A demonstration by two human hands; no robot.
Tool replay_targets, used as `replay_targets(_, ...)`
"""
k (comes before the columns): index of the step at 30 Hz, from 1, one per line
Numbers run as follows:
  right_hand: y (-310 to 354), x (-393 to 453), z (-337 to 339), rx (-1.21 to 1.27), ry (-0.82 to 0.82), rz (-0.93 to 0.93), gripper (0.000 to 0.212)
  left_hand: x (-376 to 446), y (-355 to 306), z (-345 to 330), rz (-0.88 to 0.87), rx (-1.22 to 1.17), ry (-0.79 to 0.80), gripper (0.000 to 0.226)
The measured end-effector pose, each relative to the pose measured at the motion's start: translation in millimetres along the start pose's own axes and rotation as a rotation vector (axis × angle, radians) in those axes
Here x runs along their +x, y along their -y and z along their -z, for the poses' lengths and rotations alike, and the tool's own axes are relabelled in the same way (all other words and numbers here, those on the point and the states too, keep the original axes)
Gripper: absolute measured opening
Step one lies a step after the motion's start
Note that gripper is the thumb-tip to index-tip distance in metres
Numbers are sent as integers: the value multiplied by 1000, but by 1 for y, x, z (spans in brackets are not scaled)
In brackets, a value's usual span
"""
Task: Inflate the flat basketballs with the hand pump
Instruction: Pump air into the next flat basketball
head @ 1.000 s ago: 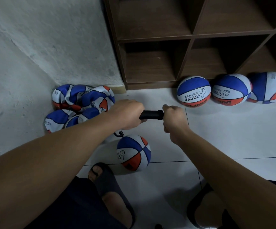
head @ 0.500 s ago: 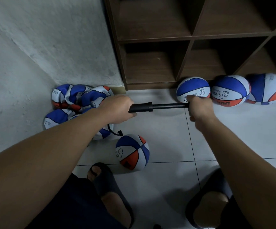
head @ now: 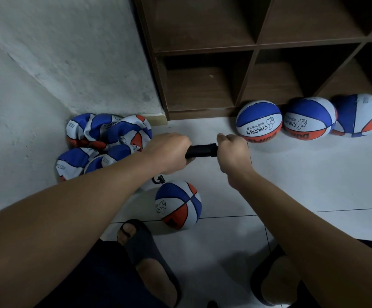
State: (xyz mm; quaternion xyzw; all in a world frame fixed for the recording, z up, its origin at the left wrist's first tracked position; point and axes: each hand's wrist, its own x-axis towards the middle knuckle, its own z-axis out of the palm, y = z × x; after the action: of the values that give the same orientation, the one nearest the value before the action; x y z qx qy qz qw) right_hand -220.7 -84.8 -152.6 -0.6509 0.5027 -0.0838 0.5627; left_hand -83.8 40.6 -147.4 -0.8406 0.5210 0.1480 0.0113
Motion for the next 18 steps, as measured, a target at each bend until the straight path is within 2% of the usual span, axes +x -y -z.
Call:
replay_targets(7, 0, 7, 11, -35, 78, -30, 35, 1, 5, 3, -31, 10, 7, 34)
replay_targets(12, -12, 37, 54, -83, -87, -42, 22, 0, 33, 7, 47, 14, 44, 34)
replay_targets(16, -16, 41, 64, -200, -67, -39, 20, -2, 41, 3, 59, -2, 70, 35)
replay_targets(18, -15, 30, 50, -151, -77, -16, 23, -3, 31, 3, 34, -2, 67, 34)
